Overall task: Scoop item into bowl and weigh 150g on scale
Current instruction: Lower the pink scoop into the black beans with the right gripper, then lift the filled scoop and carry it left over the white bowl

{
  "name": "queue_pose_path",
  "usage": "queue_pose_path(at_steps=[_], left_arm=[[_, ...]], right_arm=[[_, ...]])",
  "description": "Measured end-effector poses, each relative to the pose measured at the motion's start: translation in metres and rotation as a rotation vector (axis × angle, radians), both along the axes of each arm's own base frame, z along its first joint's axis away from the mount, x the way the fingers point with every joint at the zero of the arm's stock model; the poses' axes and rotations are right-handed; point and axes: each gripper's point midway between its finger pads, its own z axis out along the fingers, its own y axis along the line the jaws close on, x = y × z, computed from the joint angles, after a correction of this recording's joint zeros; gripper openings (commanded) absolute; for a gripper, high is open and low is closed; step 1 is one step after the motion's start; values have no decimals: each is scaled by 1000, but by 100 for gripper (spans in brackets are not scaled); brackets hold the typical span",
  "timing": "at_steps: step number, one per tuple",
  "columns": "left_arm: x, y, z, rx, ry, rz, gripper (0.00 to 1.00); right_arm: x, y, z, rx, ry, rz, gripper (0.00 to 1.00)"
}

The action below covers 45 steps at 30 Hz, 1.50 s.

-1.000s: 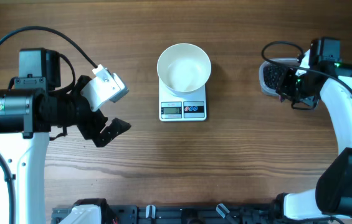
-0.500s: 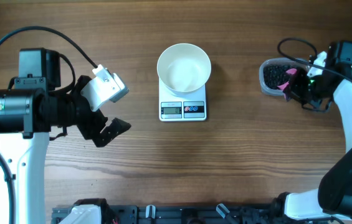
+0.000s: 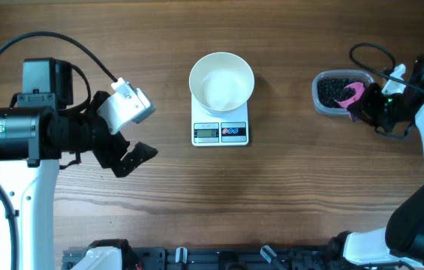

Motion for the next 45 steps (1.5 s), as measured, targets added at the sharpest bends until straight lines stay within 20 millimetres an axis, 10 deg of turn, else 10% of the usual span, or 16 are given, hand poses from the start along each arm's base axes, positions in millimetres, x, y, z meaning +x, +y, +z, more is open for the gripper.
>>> queue_pose_path(at_steps=[45], left_arm=[[0,0,0,0,0,0,100]], right_arm=[[14,28,47,322,-254,125,4]])
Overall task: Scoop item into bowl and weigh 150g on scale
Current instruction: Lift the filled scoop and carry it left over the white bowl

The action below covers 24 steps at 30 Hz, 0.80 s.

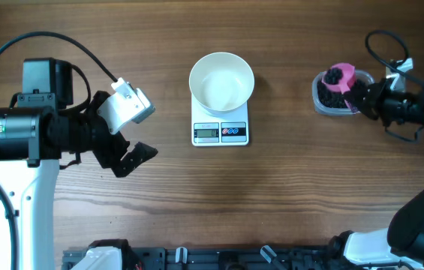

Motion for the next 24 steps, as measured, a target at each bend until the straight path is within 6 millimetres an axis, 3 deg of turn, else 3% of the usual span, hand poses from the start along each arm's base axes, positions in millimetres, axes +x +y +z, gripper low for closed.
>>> queue_pose_path(at_steps=[13,21,24], left_arm=[[0,0,0,0,0,0,100],[0,0,0,0,0,0,100],[0,0,0,0,0,0,100]], right_arm=[[13,29,34,145,-165,101,4],[19,75,46,171,-240,239,5],[22,101,51,167,-289,317,4]])
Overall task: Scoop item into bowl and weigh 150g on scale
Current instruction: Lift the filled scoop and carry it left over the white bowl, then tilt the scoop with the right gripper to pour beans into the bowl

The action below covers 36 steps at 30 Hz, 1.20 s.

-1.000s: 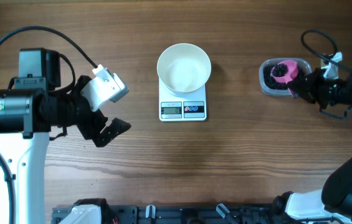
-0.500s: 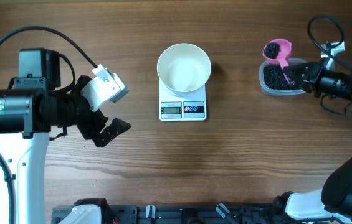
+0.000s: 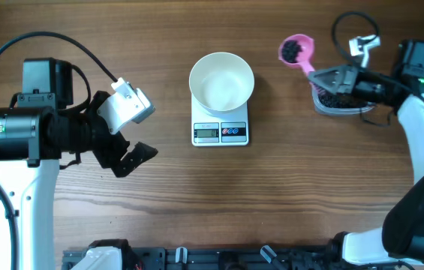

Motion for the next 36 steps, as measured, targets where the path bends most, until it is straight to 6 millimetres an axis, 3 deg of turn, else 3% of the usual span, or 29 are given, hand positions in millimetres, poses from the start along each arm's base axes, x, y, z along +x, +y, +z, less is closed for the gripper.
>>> queue_pose_path(at_steps=[6,14,36], left_arm=[[0,0,0,0,0,0,100],[0,0,0,0,0,0,100],[0,0,0,0,0,0,100]], right_arm=[[1,47,9,-21,-114,126,4],[-5,85,-11,-161,-146,196,4],[-1,100,-57,-589,-289,252,4]])
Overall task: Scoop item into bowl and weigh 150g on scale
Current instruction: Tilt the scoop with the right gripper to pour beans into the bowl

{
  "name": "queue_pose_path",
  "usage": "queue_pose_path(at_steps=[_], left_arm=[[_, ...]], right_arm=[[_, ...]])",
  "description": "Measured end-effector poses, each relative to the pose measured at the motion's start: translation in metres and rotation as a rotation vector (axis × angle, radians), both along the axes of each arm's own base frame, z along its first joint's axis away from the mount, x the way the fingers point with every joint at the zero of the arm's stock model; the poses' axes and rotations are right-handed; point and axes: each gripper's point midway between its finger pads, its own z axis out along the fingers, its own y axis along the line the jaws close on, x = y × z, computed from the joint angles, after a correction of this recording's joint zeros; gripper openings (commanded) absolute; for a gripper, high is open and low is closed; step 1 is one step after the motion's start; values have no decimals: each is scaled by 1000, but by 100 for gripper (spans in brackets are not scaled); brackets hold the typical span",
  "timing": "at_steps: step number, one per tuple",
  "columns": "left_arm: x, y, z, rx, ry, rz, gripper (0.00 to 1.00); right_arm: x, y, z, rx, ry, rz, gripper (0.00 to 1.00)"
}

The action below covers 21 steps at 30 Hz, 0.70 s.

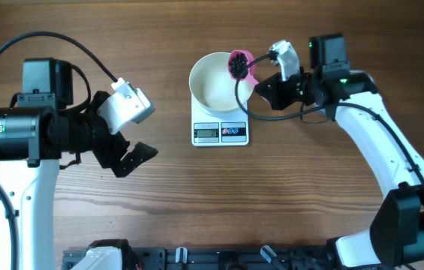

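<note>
A white bowl (219,82) stands on a small white scale (221,131) at the table's middle back. My right gripper (263,84) is shut on the handle of a pink scoop (239,63) loaded with dark pieces. The scoop's head hangs over the bowl's right rim. The bowl looks empty inside. My left gripper (133,159) hangs over the table at the left, far from the bowl; its black fingers point down and right, and whether they are apart is unclear. The container of dark pieces is out of view.
The scale's display (206,133) and buttons (233,132) face the front. A black cable (39,41) loops over the left arm. A black rail (219,259) runs along the front edge.
My right gripper has moved left with the loaded scoop, from between the bowl and the container to the bowl's right rim. The container no longer shows. The left arm has not moved.
First my right gripper held the pink scoop down in the container of dark pieces at the right. Then the scoop sat loaded over the container. Then it was lifted clear, left of the container. Now it hangs over the bowl's right rim.
</note>
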Motion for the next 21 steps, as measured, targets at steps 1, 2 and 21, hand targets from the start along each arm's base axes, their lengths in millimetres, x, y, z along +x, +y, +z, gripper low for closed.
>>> queue_pose_path(at_steps=[1,2,21], left_arm=[[0,0,0,0,0,0,100],[0,0,0,0,0,0,100],[0,0,0,0,0,0,100]], right_arm=[[-1,1,-2,-19,-3,2,4],[-2,2,-3,-33,-5,5,4],[3,3,-23,-391,-160,29,4]])
